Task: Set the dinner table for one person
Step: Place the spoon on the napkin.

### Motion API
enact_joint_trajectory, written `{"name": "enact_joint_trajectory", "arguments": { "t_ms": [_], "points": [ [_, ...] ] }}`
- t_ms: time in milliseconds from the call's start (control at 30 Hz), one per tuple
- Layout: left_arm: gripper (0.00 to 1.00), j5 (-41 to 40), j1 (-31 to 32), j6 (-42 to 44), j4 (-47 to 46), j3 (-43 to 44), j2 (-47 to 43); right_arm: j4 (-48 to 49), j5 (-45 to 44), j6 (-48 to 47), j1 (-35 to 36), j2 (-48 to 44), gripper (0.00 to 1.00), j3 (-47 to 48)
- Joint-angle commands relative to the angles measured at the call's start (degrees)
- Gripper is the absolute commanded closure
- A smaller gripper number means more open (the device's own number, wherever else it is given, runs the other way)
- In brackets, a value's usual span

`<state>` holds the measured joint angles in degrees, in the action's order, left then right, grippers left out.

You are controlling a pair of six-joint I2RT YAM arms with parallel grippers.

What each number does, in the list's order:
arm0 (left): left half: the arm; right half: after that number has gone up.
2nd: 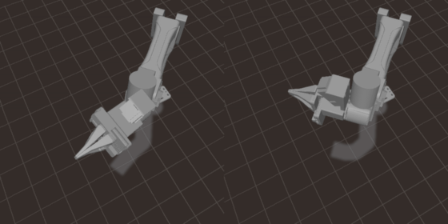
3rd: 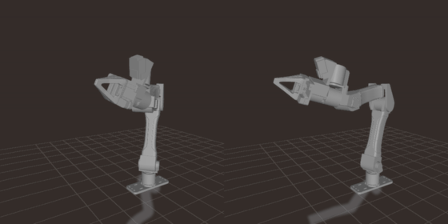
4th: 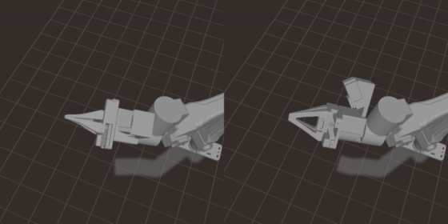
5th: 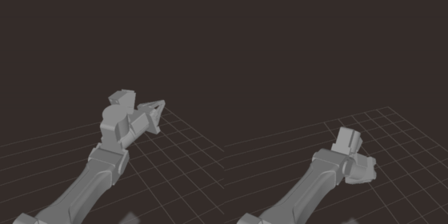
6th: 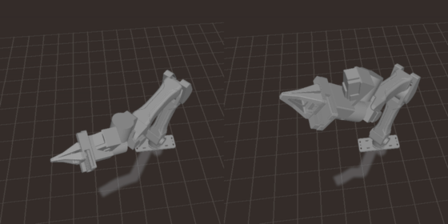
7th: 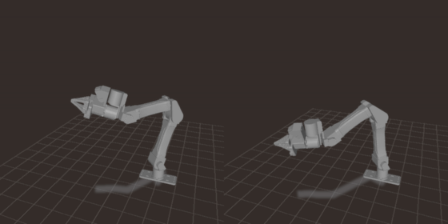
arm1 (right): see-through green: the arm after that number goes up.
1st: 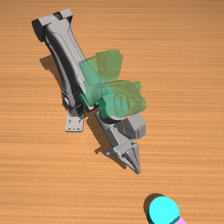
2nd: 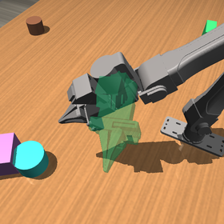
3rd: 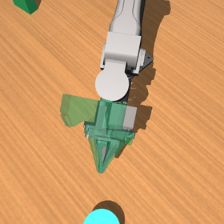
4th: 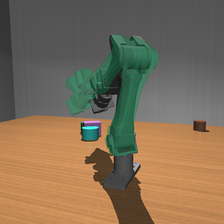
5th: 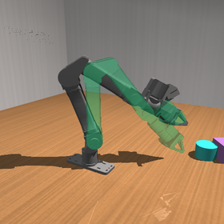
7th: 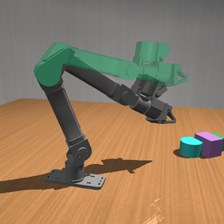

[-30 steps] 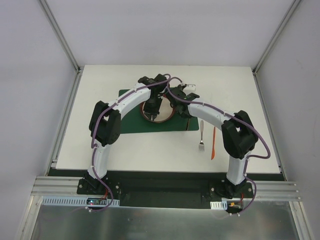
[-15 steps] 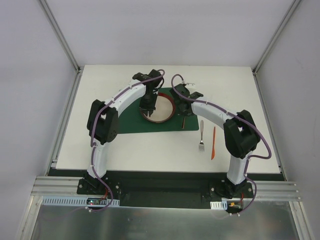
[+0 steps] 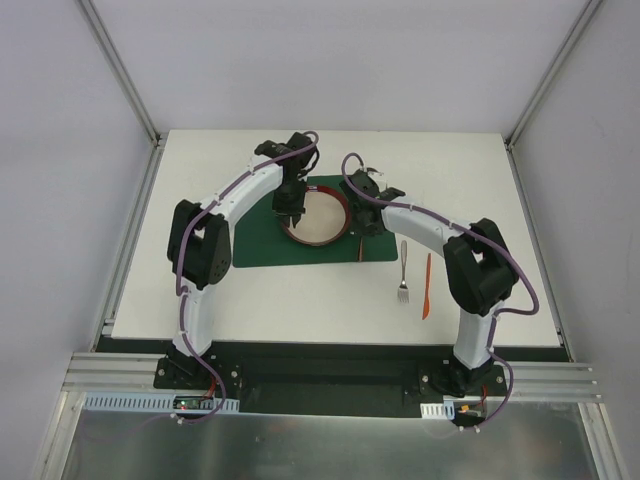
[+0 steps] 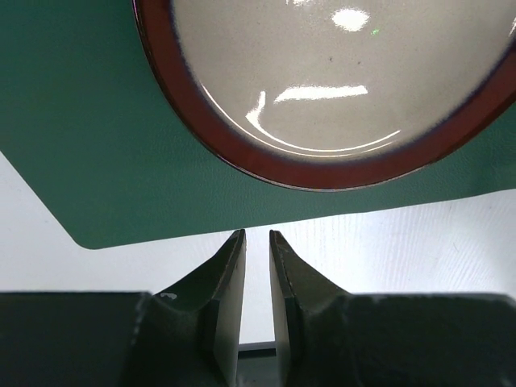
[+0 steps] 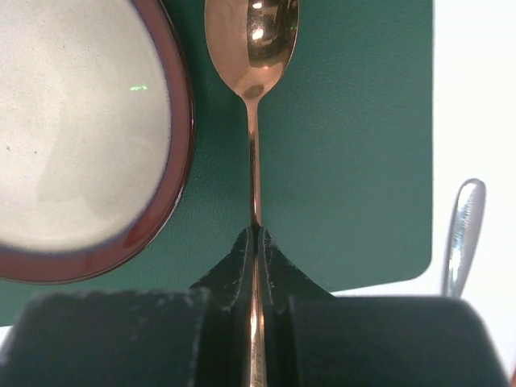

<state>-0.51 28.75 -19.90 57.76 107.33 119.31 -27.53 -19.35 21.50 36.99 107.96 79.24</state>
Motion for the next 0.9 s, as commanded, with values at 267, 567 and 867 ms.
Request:
{"name": "enact_joint_trajectory", "arguments": {
  "t_ms": [267, 567, 867],
  "points": [
    [0.83, -0.8, -0.9, -1.3, 1.5, -1.3, -5.5, 3.1, 7.5, -0.9, -3.3, 4.5, 1.00, 0.8],
    [0.84, -0.3, -1.0, -1.4, 1.5, -1.2, -5.1, 3.0, 9.9, -1.9, -5.4, 6.6, 1.00, 2.7],
    [0.86, 0.2, -1.0, -1.6, 1.5, -1.3, -4.2, 2.5, 12.2, -2.1, -5.4, 8.3, 1.00, 4.3]
  ]
}}
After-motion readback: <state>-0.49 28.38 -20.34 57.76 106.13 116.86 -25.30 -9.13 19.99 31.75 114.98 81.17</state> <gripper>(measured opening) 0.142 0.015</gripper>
